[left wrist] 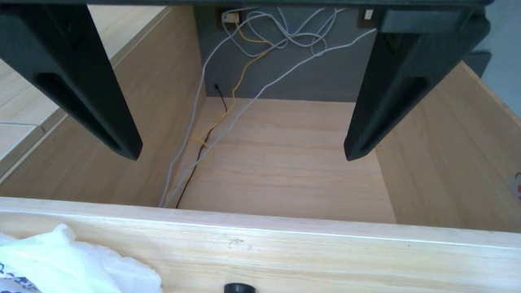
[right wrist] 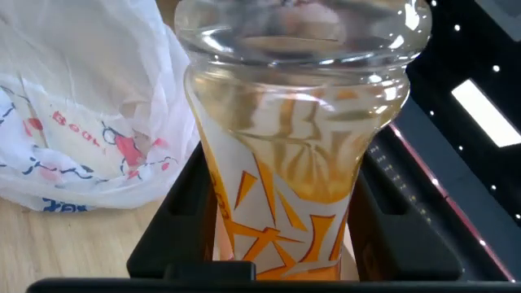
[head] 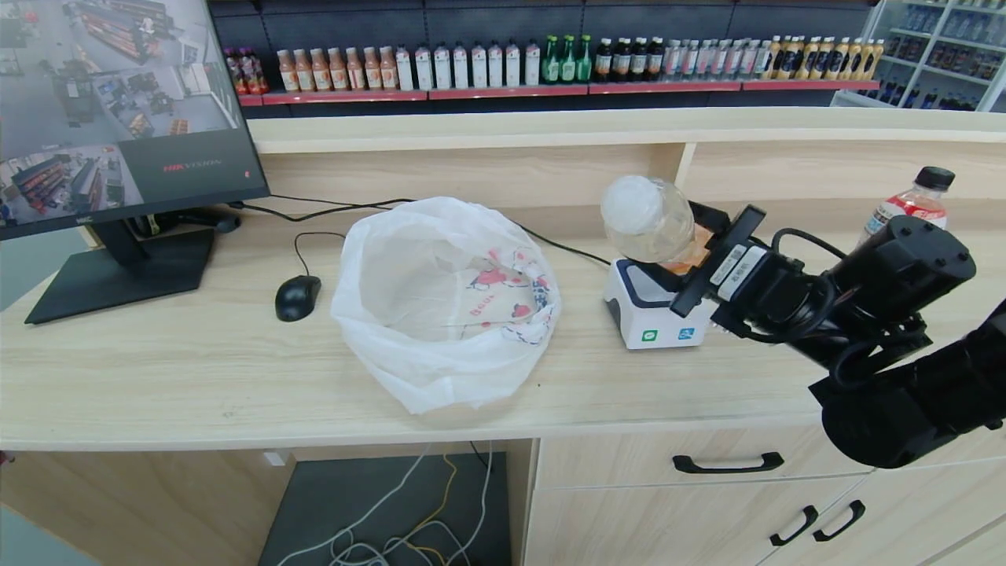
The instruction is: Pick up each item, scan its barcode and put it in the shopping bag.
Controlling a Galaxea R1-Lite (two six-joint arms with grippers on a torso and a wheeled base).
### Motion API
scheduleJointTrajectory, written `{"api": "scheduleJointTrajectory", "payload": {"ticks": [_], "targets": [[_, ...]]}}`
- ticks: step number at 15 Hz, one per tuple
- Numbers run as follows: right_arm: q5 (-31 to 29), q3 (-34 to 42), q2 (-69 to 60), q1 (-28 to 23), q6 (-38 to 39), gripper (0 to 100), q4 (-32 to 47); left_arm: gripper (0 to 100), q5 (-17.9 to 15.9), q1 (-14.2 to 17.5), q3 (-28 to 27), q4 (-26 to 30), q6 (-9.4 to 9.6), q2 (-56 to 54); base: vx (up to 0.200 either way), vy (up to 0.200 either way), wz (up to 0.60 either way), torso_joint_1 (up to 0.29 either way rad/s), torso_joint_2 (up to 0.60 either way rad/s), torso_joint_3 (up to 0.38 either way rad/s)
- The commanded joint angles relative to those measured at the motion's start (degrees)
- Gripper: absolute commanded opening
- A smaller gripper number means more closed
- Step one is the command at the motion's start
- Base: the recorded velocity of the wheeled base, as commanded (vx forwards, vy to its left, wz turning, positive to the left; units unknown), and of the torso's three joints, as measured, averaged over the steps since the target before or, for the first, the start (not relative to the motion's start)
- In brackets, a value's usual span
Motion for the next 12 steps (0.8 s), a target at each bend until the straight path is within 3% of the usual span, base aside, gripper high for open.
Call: {"api": "scheduleJointTrajectory", "payload": {"ticks": [1,10,12], "targets": [[-1.2,-0.09,-1.94,0.04,1.21,0,-0.14,100,0.04,0.01,-0.06,-0.01,-0.02,0.0,0.0,0.0,0.0,0.0,0.0,0.0],[-15.97,4.48,-9.59,2.68,19.93,0,-0.14,100,0.04,0.01,0.02,-0.01,-0.02,0.0,0.0,0.0,0.0,0.0,0.0,0.0],[-16.5,4.65,-10.47,3.65,22.66,0,-0.14,100,0.04,0.01,-0.06,-0.01,-0.02,0.0,0.0,0.0,0.0,0.0,0.0,0.0]]}}
